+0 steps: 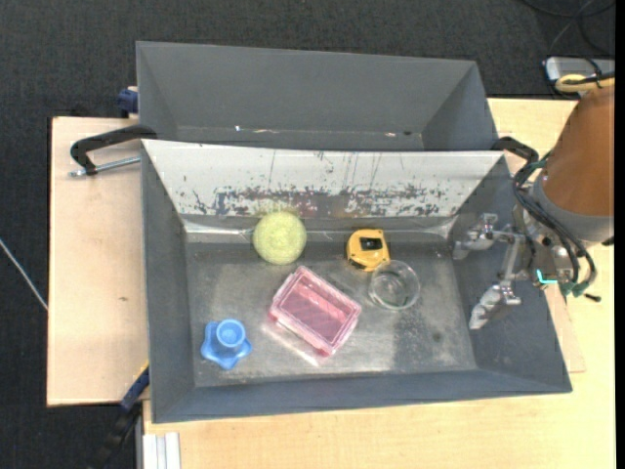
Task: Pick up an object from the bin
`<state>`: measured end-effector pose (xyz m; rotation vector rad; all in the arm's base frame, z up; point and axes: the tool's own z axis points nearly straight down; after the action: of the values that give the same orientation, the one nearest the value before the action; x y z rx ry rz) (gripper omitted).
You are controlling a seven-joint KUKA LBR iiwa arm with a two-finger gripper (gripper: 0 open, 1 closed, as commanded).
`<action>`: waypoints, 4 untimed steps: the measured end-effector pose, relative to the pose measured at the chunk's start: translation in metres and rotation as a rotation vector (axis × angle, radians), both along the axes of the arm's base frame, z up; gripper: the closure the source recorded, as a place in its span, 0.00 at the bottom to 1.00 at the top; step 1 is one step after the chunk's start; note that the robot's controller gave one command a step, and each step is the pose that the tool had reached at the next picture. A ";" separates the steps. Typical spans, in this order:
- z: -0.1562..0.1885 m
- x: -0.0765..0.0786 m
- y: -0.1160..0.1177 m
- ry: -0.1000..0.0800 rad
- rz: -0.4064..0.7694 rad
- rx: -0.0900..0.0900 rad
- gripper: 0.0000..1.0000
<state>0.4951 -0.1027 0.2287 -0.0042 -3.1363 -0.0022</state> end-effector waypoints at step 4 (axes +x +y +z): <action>-0.107 0.038 0.044 -0.015 0.217 -0.001 0.00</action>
Offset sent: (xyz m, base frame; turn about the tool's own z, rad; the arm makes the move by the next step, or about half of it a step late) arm 0.0587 0.0004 -0.0783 -0.1556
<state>0.5331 -0.0588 0.1220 0.3376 -3.1330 0.0010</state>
